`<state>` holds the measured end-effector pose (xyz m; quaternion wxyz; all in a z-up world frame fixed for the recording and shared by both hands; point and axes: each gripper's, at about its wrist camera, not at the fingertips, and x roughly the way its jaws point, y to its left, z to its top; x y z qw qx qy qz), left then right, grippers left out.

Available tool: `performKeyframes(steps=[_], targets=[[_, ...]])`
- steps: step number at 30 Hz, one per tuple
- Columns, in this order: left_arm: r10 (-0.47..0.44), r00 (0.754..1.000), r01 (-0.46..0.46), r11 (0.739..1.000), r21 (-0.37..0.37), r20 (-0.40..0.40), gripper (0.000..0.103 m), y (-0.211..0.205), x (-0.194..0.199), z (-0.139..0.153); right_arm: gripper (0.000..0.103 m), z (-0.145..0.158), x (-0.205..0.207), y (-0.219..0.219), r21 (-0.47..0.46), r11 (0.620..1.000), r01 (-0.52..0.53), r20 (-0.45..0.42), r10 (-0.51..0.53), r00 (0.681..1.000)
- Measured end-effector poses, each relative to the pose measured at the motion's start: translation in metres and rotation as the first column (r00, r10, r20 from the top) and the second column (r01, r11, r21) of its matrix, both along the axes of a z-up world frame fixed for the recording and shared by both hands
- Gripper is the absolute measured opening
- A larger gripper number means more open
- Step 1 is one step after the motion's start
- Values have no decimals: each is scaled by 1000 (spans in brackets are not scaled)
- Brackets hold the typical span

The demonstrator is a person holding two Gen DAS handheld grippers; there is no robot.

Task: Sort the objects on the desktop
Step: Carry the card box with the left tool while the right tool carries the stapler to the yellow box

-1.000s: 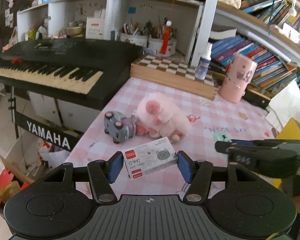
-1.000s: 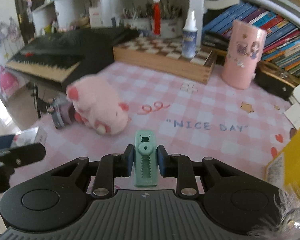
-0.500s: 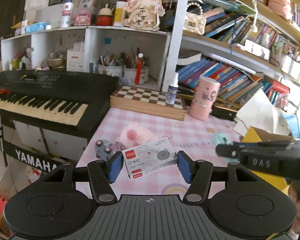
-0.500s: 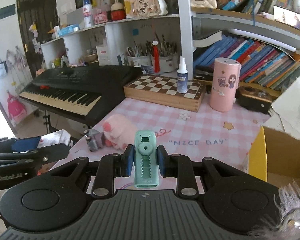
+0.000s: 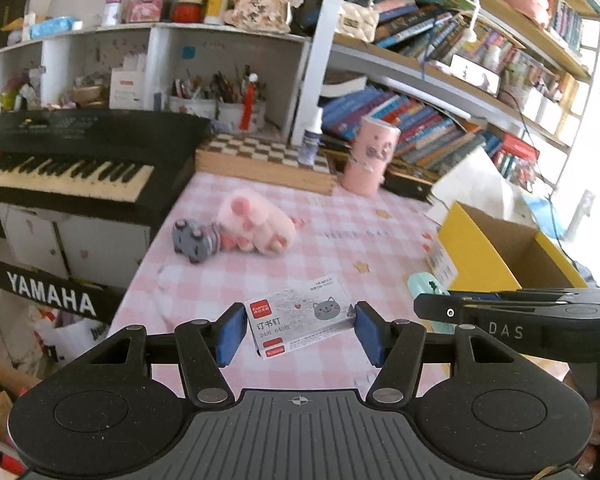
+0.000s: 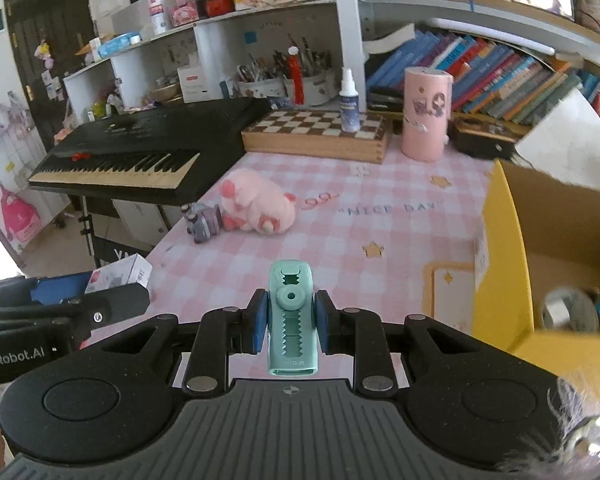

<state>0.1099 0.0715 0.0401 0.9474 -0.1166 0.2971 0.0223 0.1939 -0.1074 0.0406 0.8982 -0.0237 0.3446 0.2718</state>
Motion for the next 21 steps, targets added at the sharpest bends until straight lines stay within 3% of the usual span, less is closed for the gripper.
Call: performKeyframes(steps=[10, 21], targets=[[-95, 995, 94, 995, -13, -37, 59, -13, -41, -7, 23, -11, -65, -17, 3, 997, 81, -35, -80, 996], [-263, 964, 262, 964, -32, -44, 59, -47, -57, -10, 23, -18, -124, -57, -9, 968, 252, -58, -252, 966]])
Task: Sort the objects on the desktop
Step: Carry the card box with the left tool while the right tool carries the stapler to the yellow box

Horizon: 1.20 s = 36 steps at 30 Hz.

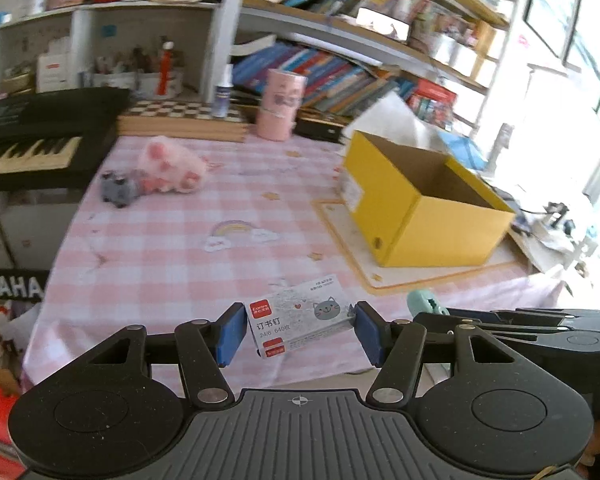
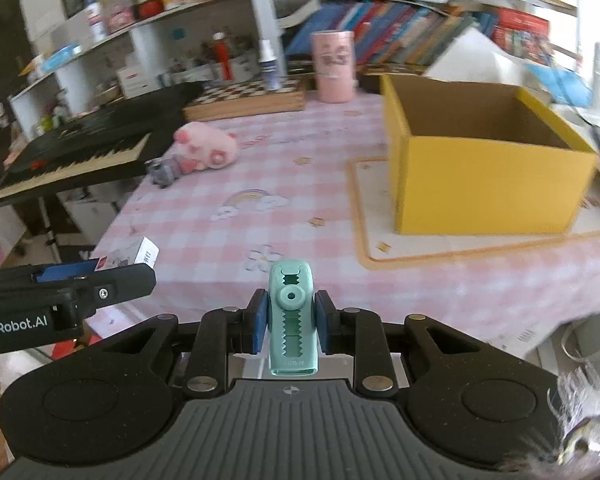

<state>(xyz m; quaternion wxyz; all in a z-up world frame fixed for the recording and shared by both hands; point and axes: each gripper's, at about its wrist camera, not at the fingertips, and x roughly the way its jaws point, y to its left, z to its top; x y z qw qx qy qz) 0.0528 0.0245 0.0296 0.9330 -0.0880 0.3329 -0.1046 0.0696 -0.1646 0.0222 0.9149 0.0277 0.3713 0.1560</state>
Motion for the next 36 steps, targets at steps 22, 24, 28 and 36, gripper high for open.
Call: performKeyframes(steps=[22, 24, 28, 36], targets=[[-193, 981, 193, 981, 21, 4, 59, -74, 13, 0, 23, -3, -27, -78, 20, 973, 231, -17, -231, 973], [-191, 982, 191, 981, 24, 2, 59, -77, 17, 0, 23, -4, -21, -82, 24, 972, 233, -25, -233, 972], [-192, 981, 192, 981, 32, -8, 59, -86, 28, 0, 23, -6, -10, -92, 31, 972, 232, -43, -231, 972], [-211, 977, 211, 976, 46, -8, 59, -113, 60, 0, 23, -6, 21, -120, 44, 967, 252, -65, -249, 966]])
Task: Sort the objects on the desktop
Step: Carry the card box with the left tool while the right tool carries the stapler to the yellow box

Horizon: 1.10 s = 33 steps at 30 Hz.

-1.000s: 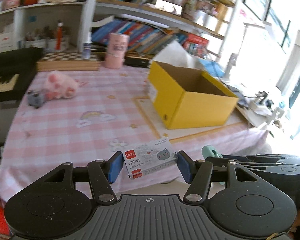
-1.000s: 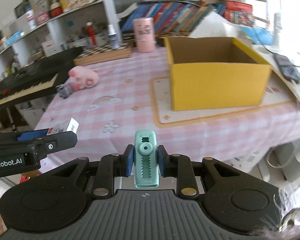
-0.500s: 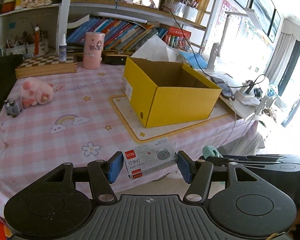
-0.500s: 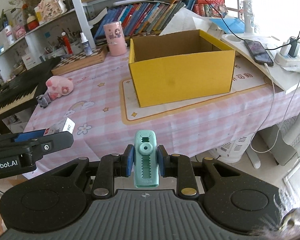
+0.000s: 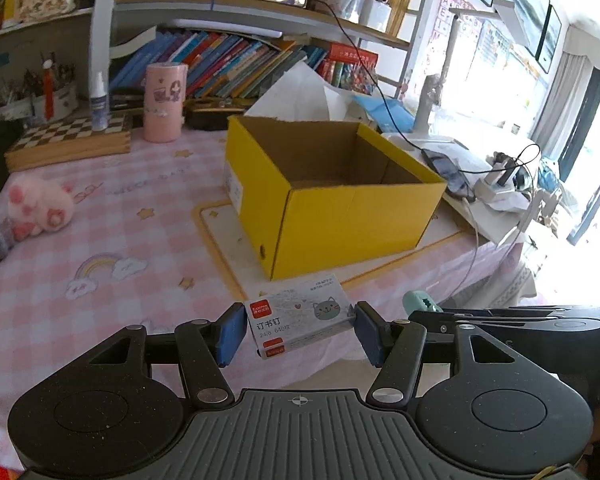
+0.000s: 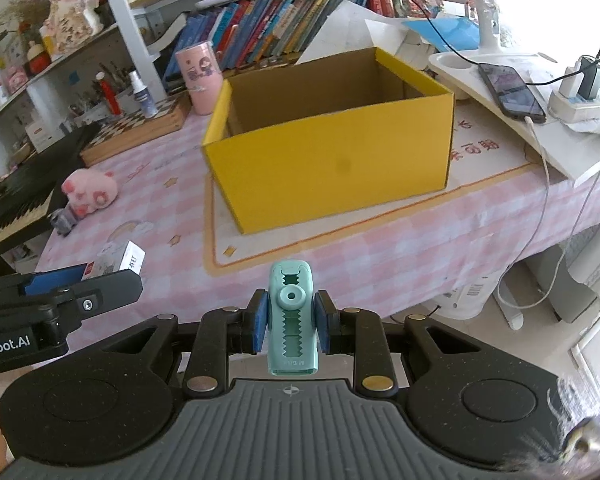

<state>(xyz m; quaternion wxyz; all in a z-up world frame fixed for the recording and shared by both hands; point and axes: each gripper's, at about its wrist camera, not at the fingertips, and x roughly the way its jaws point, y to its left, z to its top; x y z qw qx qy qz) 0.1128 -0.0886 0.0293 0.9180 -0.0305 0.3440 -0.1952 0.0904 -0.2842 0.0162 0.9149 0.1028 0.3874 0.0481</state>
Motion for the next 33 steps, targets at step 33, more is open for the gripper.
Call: performKeyframes(steps=[33], targets=[[86, 989, -91, 995, 34, 119, 59, -118, 146, 7, 23, 53, 178, -103, -137, 972, -189, 217, 216, 952]])
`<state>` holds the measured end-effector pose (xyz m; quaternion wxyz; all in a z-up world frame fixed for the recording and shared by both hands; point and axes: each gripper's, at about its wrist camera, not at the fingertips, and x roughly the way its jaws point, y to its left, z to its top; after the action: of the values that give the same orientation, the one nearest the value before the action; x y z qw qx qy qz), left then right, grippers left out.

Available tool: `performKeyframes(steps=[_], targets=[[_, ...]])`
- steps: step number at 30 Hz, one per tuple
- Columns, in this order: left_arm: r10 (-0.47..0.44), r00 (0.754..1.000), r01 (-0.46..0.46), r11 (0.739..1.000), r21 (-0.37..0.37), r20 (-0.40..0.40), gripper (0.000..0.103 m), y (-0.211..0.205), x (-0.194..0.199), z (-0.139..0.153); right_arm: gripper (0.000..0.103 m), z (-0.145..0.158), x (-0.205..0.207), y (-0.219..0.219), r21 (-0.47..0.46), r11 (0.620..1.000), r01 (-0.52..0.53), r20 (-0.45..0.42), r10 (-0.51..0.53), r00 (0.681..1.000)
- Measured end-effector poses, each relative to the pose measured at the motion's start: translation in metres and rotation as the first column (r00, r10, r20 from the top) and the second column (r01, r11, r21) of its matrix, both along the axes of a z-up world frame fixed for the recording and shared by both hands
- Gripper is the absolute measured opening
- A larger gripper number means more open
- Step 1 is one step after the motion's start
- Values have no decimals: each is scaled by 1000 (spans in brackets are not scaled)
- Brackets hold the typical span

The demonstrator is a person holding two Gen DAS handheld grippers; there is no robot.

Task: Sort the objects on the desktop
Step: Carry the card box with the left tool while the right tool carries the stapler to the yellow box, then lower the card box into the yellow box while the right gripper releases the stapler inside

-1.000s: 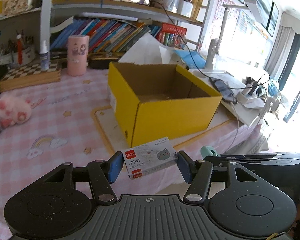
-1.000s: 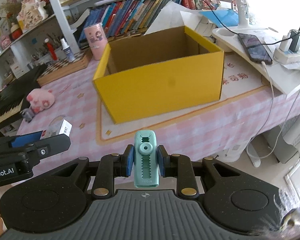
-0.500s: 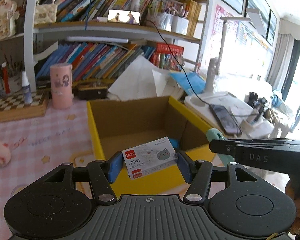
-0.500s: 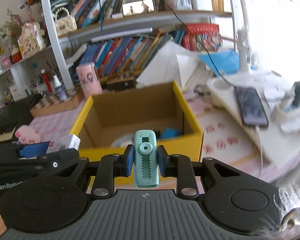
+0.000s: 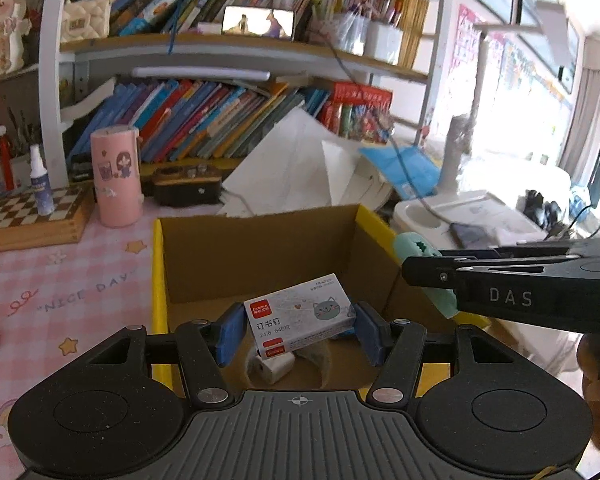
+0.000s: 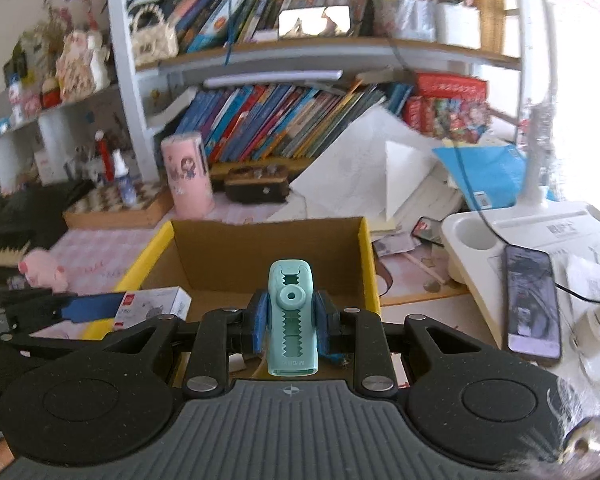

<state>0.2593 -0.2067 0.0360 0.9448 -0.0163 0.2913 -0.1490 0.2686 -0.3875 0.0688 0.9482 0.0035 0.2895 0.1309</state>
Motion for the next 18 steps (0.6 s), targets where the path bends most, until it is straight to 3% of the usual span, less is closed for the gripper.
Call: performKeyframes(steps=[4, 7, 12, 18], targets=[[19, 998, -13, 996, 94, -62, 59, -8, 20, -13, 23, -12, 30, 7, -110, 988, -108, -62, 102, 993], [13, 995, -2, 994, 113, -98, 59, -12, 31, -19, 23, -18, 57, 10, -194, 964, -184, -114, 164, 980], [9, 988, 14, 989, 148, -154, 59, -18, 42, -28, 23, -38, 86, 23, -288, 894, -344, -247, 277, 928], [-4, 979, 36, 987, 154, -206, 59, -21, 51, -34, 23, -57, 93, 37, -367, 809, -460, -321, 354, 878]])
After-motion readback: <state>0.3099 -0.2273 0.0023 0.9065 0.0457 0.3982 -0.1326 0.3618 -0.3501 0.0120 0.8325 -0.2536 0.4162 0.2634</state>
